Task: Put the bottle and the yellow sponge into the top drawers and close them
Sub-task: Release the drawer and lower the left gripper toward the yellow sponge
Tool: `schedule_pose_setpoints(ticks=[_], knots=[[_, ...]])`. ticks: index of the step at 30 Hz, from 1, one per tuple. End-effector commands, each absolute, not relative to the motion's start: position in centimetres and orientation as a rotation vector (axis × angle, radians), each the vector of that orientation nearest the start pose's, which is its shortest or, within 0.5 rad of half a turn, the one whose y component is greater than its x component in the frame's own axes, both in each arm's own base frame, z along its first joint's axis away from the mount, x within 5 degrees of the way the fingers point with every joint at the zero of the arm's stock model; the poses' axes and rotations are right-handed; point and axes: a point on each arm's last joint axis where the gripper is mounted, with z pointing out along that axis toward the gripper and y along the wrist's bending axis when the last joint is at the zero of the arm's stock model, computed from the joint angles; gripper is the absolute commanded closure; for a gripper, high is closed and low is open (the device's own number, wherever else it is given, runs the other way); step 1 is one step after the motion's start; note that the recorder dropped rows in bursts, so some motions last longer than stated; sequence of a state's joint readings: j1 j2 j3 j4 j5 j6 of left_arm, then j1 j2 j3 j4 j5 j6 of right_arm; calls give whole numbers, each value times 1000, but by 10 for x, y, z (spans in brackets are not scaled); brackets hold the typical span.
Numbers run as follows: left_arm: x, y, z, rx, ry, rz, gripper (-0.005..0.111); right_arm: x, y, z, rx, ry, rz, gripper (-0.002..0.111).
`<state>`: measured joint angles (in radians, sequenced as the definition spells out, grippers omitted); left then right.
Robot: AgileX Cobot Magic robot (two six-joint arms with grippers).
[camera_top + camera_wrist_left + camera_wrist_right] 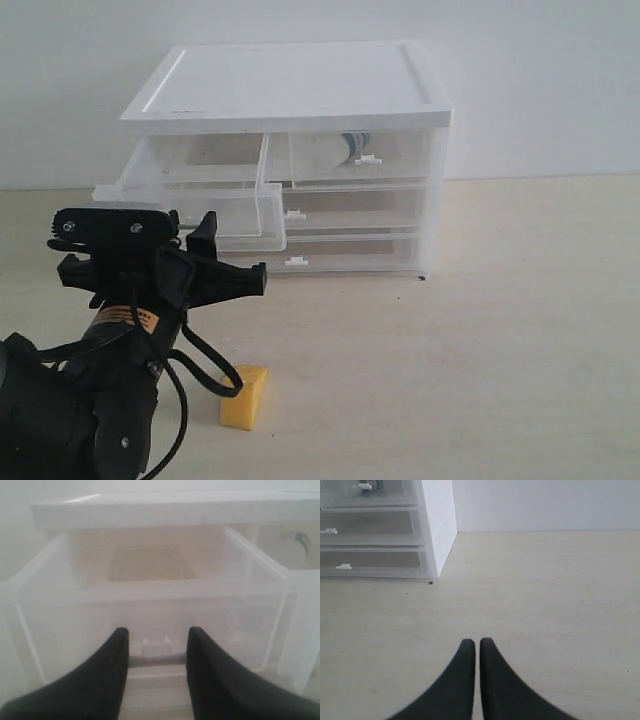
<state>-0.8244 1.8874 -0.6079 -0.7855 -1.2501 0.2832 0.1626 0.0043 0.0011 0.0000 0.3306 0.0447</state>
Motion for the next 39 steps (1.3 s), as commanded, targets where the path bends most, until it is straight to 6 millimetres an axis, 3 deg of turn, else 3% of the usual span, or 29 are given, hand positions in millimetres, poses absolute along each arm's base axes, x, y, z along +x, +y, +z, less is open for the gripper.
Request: schedule_pose_setpoints(ticks=[1, 4, 9, 12, 18, 28, 32, 39], knots=[[248, -184, 148, 86, 1646, -68, 102, 53, 8, 184, -107, 1805, 141, 107], [248, -184, 148, 86, 1646, -68, 92, 53, 8, 184, -107, 1805, 141, 107], [248, -184, 148, 87, 1647, -68, 54, 53, 8, 184, -107, 1805, 141, 107], [246, -182, 146, 94, 1663, -64, 44, 53, 8, 184, -107, 1805, 141, 107], [235, -172, 142, 115, 1727, -64, 43, 53, 8, 184, -107, 1805, 141, 107], [192, -159, 156, 290, 1895, -183, 44, 53, 8, 184, -107, 1805, 141, 107], [182, -165, 160, 510, 1977, -204, 44, 53, 8, 184, -107, 1805, 141, 107], [180, -189, 163, 687, 2208, -289, 44, 53, 8, 184, -107, 1805, 141, 107]])
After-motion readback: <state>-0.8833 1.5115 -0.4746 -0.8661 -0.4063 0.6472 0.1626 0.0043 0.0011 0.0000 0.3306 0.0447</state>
